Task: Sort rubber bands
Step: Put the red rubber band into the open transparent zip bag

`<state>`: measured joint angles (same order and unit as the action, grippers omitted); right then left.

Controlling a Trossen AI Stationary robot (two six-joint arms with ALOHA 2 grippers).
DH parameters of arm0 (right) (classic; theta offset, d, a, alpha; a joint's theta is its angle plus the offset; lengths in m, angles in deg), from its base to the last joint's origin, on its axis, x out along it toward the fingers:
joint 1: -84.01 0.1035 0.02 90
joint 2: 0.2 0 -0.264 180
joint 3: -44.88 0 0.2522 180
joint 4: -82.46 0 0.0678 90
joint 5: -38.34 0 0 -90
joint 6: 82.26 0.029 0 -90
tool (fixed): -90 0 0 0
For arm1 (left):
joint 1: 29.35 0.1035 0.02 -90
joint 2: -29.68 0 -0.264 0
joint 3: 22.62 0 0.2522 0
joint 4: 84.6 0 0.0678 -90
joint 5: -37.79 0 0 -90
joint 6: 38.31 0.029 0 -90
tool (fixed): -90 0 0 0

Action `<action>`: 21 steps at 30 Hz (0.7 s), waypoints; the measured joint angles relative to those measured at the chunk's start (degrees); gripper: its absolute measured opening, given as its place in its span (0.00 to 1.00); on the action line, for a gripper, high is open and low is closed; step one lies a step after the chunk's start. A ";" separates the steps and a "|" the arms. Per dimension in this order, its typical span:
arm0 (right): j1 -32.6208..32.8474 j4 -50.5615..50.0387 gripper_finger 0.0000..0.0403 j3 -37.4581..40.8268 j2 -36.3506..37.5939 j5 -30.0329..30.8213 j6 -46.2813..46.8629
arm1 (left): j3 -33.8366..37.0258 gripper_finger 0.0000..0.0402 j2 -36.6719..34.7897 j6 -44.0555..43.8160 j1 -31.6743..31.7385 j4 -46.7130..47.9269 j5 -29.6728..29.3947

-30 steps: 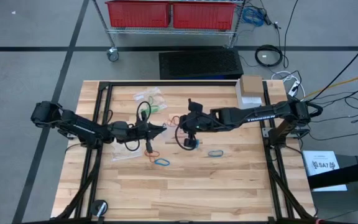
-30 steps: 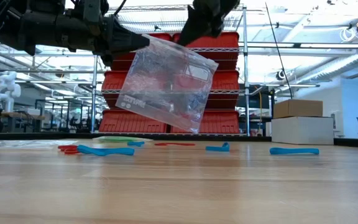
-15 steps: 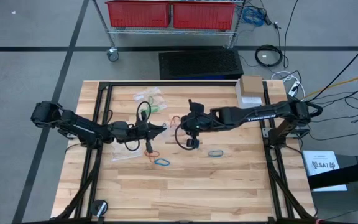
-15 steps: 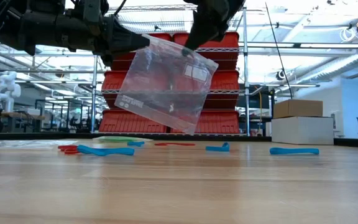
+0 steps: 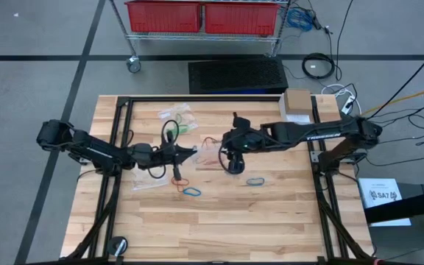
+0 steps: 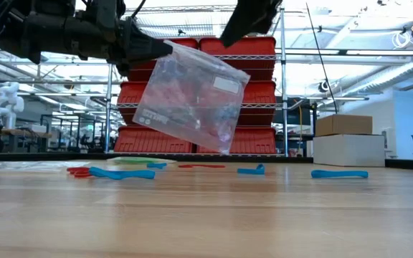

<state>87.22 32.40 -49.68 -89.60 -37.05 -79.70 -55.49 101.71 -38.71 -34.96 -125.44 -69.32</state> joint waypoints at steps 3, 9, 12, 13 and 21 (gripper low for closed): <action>1.05 -0.41 0.45 0.00 1.05 -0.69 1.23 | 0.01 0.00 -0.46 1.40 0.46 0.72 -1.85; 3.06 3.22 0.45 1.73 -2.72 -4.50 4.05 | 0.00 0.00 -6.46 4.19 1.07 6.28 -2.31; 3.36 8.58 0.45 2.64 -6.84 -5.77 5.34 | 0.00 0.00 -11.13 4.52 1.10 12.18 -3.53; 3.34 10.85 0.45 2.64 -8.42 -6.89 6.33 | 0.00 0.00 -12.74 4.90 1.10 14.39 -4.25; 3.25 29.02 0.45 2.69 -20.89 -8.97 10.15 | 0.00 0.00 -23.43 5.98 1.12 26.24 -8.03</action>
<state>90.47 61.42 -46.99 -110.49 -46.02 -69.54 -55.49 78.28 -32.74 -33.84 -99.20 -77.35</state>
